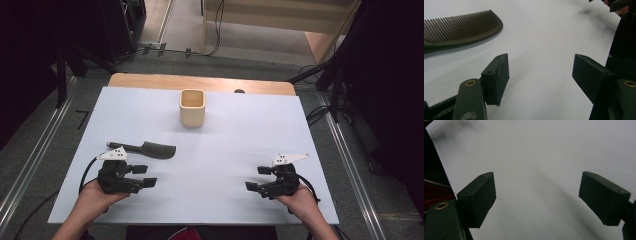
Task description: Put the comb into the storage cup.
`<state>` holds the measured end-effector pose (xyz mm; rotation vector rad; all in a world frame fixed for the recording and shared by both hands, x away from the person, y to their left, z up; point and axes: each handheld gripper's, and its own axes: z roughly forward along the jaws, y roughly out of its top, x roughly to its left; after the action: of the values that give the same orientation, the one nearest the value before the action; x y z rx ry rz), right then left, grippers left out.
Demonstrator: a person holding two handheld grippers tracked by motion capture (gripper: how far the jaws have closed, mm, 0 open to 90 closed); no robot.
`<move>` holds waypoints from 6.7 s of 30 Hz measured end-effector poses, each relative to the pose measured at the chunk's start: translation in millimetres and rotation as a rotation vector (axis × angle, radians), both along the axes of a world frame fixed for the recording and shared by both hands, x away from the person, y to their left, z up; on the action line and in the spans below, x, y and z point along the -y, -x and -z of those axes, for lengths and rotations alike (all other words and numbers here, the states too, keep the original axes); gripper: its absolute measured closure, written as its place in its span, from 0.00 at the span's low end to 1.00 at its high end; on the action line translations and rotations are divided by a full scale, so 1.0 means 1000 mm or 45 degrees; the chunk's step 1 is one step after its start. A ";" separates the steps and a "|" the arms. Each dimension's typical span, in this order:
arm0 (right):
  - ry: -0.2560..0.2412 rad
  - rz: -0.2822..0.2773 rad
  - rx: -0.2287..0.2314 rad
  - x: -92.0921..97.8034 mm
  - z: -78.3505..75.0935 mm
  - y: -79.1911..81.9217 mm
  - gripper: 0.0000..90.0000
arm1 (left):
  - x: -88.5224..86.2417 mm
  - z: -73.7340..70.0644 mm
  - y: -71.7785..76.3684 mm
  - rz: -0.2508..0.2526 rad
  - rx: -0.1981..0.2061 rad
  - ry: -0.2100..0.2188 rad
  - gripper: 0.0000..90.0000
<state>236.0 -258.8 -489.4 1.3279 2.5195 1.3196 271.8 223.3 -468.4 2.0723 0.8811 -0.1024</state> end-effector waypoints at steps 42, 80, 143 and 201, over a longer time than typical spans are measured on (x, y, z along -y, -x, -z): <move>0.001 -0.021 -0.007 0.014 0.001 -0.005 0.14 | 0.006 0.003 -0.001 0.043 -0.013 -0.052 0.33; 0.012 -0.020 -0.010 0.012 0.001 -0.005 0.14 | -0.004 -0.014 -0.013 -0.108 -0.051 -0.084 0.33; 0.012 -0.014 -0.012 0.013 0.000 -0.006 0.14 | -0.041 -0.053 -0.100 -0.314 -0.019 -0.110 0.33; 0.021 -0.005 -0.012 0.013 0.001 -0.005 0.14 | -0.068 -0.006 -0.131 -0.430 -0.071 -0.362 1.00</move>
<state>241.3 -272.0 -490.3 1.3294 2.5351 1.2931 402.9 291.1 -461.9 2.1521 1.3305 0.1563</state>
